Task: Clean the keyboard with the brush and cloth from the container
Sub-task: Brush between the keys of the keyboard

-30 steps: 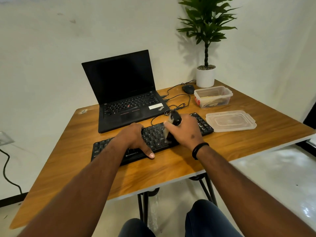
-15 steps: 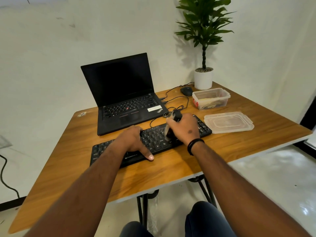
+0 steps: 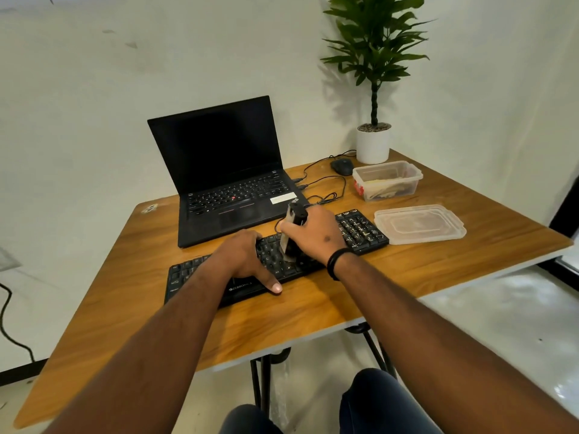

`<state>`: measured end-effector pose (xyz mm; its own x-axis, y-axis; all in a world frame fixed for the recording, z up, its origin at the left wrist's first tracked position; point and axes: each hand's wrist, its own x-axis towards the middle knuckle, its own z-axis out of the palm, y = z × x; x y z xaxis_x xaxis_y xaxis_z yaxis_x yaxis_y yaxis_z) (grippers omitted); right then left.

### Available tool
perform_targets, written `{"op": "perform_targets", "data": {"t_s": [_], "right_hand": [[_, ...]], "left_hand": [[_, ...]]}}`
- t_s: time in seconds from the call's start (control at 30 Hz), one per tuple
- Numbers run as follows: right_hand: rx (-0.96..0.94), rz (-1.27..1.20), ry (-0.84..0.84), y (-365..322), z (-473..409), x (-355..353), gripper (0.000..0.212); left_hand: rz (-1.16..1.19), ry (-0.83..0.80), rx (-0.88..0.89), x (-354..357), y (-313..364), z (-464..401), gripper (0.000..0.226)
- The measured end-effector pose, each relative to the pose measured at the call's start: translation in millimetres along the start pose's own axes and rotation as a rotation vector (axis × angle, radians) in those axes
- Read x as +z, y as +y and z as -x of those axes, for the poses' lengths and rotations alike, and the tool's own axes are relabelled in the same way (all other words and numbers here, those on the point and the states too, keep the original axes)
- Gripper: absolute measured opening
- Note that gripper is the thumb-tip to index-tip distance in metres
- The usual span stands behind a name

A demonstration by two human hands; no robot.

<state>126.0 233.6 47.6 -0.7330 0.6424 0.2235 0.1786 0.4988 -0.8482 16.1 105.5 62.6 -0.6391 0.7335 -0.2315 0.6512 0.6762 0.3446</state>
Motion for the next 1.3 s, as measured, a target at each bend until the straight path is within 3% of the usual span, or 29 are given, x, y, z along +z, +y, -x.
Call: {"op": "perform_targets", "data": {"t_s": [0.13, 0.27, 0.37, 0.4, 0.5, 0.53, 0.63, 0.7, 0.9, 0.97, 1.1, 1.2, 1.3], "right_hand": [[-0.024, 0.015, -0.202, -6, 1, 4, 0.025], [-0.042, 0.008, -0.097, -7, -3, 8, 0.027], [-0.030, 0.029, -0.319, -11, -4, 3, 0.024], [-0.038, 0.048, -0.325, -13, -6, 1, 0.024], [-0.079, 0.048, -0.082, -9, -8, 5, 0.028], [-0.087, 0.022, -0.082, -8, -6, 8, 0.029], [-0.077, 0.035, -0.349, -12, -5, 5, 0.027], [-0.059, 0.075, -0.397, -14, -11, -5, 0.024], [-0.075, -0.071, 0.264, 17, -19, -25, 0.026], [-0.077, -0.112, 0.369, 25, -20, -33, 0.027], [-0.056, -0.098, 0.156, 32, -21, -32, 0.022], [-0.075, -0.013, 0.153, 33, -24, -23, 0.021], [0.026, 0.017, -0.066, 26, -32, -30, 0.019]], "left_hand": [[0.040, -0.004, 0.028, 0, 0, 0, 0.100], [0.057, -0.004, 0.019, 0, 0, 3, 0.099], [0.067, -0.007, 0.029, 0, -2, 1, 0.095], [0.068, -0.008, 0.033, 0, -2, 1, 0.095], [0.035, -0.009, 0.016, 0, -2, 1, 0.101], [0.028, -0.015, 0.006, 0, -1, 1, 0.102], [0.034, -0.018, 0.012, -2, -1, 2, 0.102], [0.035, -0.013, 0.010, -1, -1, 2, 0.101], [0.027, -0.024, -0.024, -1, 0, 3, 0.122], [0.011, -0.036, -0.025, -2, 1, 2, 0.126], [-0.005, -0.045, -0.025, -2, 2, 2, 0.128], [-0.004, -0.045, -0.026, -3, 2, 2, 0.129], [0.008, -0.039, -0.031, -2, 2, 2, 0.130]]}}
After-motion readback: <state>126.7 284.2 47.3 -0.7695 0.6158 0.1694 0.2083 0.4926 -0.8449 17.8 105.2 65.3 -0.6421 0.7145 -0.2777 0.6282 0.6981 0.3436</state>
